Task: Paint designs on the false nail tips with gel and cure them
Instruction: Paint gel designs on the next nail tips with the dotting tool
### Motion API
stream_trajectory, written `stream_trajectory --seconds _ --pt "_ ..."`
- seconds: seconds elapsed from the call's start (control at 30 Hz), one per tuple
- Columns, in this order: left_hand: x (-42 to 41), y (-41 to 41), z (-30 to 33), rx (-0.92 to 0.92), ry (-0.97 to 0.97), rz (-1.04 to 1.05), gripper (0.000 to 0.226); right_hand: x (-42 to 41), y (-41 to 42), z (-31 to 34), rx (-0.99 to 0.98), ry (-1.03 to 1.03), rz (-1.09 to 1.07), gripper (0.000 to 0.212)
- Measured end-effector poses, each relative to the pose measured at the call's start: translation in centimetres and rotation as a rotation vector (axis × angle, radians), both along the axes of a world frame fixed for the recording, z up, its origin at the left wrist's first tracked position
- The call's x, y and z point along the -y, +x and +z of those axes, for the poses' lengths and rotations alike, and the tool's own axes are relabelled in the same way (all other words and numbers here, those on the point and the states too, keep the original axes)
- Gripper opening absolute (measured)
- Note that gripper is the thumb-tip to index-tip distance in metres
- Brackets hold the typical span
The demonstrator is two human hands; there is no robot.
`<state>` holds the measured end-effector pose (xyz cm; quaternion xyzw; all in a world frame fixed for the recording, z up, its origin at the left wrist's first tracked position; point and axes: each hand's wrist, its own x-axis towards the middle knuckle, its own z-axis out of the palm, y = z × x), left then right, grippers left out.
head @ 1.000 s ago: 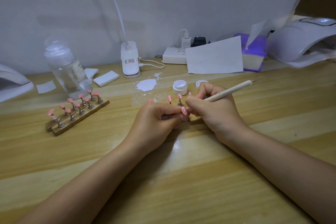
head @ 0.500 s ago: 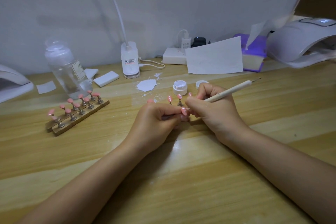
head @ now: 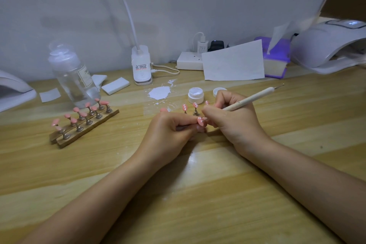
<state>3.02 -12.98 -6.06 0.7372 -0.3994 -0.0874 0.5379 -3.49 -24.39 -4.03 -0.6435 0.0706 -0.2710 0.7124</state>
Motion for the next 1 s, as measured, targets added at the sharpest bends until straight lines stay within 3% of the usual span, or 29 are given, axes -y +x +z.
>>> stream_trajectory --seconds 1.0 --pt "-0.06 -0.12 0.09 -0.017 -0.003 -0.006 0.015 0.00 -0.01 -0.02 0.007 -0.009 0.000 0.041"
